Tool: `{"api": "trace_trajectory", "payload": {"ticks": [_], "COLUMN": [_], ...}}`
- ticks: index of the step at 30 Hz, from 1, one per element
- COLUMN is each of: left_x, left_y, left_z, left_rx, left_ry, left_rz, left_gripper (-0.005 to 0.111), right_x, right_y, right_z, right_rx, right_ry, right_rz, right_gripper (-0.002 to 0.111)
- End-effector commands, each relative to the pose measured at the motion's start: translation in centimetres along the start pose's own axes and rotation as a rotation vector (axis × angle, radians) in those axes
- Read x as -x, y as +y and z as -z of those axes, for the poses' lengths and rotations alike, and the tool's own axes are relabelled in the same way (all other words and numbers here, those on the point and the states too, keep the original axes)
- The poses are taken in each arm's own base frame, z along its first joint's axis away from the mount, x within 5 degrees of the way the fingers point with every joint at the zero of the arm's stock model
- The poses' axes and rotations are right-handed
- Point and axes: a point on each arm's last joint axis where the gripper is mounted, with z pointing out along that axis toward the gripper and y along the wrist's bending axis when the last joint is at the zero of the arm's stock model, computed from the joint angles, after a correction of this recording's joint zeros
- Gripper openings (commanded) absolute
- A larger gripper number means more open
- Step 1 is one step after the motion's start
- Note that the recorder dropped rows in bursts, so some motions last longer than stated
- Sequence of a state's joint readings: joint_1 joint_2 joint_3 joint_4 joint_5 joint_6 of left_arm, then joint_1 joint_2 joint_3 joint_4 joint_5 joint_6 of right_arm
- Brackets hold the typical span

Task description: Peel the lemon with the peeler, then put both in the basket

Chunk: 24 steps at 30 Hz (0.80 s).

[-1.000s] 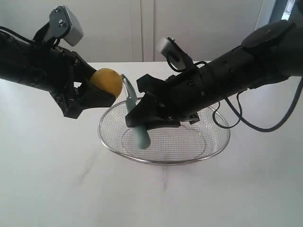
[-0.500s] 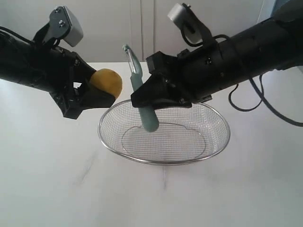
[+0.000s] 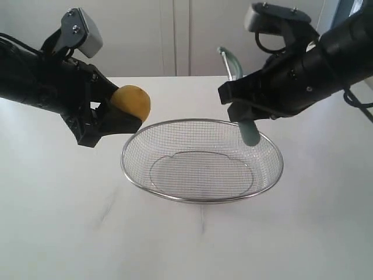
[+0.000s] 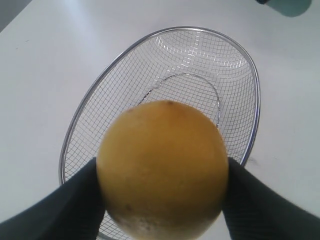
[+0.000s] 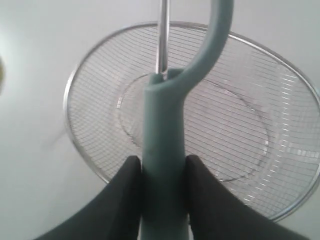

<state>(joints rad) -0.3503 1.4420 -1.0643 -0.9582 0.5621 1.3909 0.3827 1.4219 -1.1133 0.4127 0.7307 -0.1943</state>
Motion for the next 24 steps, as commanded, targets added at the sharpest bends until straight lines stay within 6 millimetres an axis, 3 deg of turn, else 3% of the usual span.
{"api": "trace_trajectory", "payload": {"ticks": [1,5,9,14,24], "left_x": [0.1,0.1,0.1,0.1,0.1], "left_y": [-0.3,-0.3,-0.3,-0.3,-0.2], "left_z": [0.0,0.0,0.0,0.0,0.0], "left_rx": [-0.024,-0.024,-0.018,-0.018,-0.010], "left_ry": [-0.014,-0.017,-0.017,-0.017,-0.020], "left_rz": [0.026,0.028,0.028,0.028,0.032], "left_gripper": [0.000,0.000,0.000,0.000,0.000], "right_x": [-0.6,-1.5,-2.0,-2.3,-2.5], "right_y": [-1.0,-0.4,1.5,3.6,5.5], "right_z": [-2.3,-5.1,-6.7,-7.2,-7.2], "right_rx": [-0.034,-0.004,0.096,0.182,0.267], "right_ry": [0.062,0.151,0.181,0.184,0.181], "right_rz": [-0.061,-0.050,-0.035,-0.017,-0.027], "right_gripper": [0.000,0.000,0.000,0.000,0.000]}}
